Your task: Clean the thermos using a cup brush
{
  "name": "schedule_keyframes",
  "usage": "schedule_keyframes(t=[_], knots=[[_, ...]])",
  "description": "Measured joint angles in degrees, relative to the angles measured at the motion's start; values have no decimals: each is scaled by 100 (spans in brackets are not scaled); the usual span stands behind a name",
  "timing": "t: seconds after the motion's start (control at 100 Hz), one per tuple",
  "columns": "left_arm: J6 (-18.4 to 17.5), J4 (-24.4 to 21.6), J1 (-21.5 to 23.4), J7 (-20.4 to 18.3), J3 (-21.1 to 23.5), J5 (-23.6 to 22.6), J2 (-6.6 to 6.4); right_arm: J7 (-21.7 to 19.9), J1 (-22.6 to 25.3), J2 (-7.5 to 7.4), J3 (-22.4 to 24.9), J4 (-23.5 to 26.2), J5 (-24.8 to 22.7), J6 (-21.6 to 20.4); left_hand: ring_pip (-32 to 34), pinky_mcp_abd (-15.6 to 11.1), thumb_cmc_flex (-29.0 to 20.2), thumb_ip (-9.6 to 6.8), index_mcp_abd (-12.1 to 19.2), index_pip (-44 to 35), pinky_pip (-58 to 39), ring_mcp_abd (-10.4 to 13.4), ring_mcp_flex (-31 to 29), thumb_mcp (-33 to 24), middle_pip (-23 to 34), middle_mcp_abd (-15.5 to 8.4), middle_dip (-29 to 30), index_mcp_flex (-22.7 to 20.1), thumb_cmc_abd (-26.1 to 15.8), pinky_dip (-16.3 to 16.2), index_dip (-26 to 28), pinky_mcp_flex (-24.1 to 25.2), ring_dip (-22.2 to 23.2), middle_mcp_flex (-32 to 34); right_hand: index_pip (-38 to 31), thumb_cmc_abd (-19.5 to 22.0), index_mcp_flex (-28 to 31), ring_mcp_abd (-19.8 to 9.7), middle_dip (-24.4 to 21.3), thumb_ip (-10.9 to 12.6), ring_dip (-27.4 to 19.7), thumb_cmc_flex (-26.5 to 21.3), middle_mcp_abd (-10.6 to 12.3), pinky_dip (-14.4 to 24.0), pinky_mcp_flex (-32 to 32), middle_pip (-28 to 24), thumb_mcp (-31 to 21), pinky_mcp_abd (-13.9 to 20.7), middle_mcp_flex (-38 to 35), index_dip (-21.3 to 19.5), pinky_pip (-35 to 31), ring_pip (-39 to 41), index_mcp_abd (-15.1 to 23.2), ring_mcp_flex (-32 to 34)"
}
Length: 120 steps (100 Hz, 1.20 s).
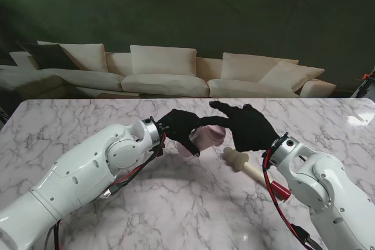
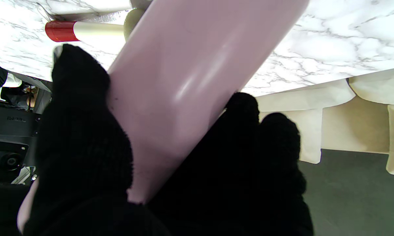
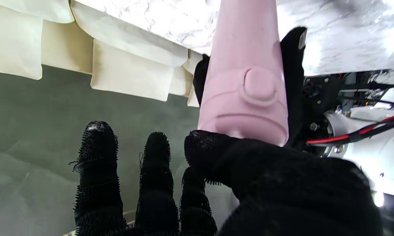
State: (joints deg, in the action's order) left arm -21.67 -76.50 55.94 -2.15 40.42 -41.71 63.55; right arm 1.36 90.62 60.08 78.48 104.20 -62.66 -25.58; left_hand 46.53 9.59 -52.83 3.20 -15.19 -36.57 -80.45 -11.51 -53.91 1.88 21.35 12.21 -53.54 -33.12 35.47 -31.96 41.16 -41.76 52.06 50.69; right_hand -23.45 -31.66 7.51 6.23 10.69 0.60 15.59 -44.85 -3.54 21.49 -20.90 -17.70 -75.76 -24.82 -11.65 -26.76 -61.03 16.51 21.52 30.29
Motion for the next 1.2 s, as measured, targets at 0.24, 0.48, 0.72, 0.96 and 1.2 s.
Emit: schedule_keyframes(t=[0.24, 0.48, 0.72, 0.96, 1.2], knots=[[-11, -5, 19, 8, 17, -12, -1, 11, -204, -98, -29, -85, -691, -219, 42, 0, 0, 0, 0, 3, 0, -1, 0, 0, 2, 3, 0, 0, 0, 0, -4, 0, 66, 0, -585, 6, -109, -40, 7, -337, 0, 1046, 7, 210, 208, -1, 1210, 31, 0, 592, 66, 45, 141, 32], [-11, 8, 20, 12, 9, -13, -12, 670, -381, -129, -277, -386, -852, -86, 55, 0, -20, 0, 0, 3, 0, -18, 0, 0, 2, 32, 0, 0, 0, 0, -4, 0, 73, 0, -1138, -205, 188, -77, 322, -601, 255, 2020, -57, 446, 131, -797, 1945, 46, 0, -230, -12, 349, 53, 323], [-9, 29, 14, 4, -28, -7, -24, 1296, -571, -119, -586, -712, -827, 68, 111, 1, -26, 1, 46, 6, 0, -34, 0, 0, -9, 42, 5, 0, 2, 0, -58, 0, 87, -5, -2008, -246, 1190, -499, 966, -892, 1025, 2739, 482, 947, -218, -2251, 3357, 50, -1642, -1114, -463, 1481, -699, 1322], [-5, 43, 13, -1, -54, 7, -13, 1594, -607, -22, -889, -753, -624, 827, 297, 44, -76, 3, 162, 154, -69, -84, 0, 0, -138, 31, 26, 0, 2, 0, -155, 0, 185, -7, -2593, 678, 3236, -535, 1152, -958, 1323, 3357, 502, 1201, -371, -2455, 3950, 20, -2694, -1215, -651, 1986, -1026, 1884], [-7, 34, -3, -5, -76, 43, 4, 1400, -558, 98, -1038, -788, 280, 996, 251, 9, -76, 51, 163, 155, -80, -6, -14, 1, -138, -1, 24, 0, 2, 0, -154, 0, 123, -7, -2097, 1977, 1520, -285, 1108, -773, 1219, 3851, 101, 1158, -150, -2427, 4809, -20, -1524, -554, -654, 1696, -1340, 1204]])
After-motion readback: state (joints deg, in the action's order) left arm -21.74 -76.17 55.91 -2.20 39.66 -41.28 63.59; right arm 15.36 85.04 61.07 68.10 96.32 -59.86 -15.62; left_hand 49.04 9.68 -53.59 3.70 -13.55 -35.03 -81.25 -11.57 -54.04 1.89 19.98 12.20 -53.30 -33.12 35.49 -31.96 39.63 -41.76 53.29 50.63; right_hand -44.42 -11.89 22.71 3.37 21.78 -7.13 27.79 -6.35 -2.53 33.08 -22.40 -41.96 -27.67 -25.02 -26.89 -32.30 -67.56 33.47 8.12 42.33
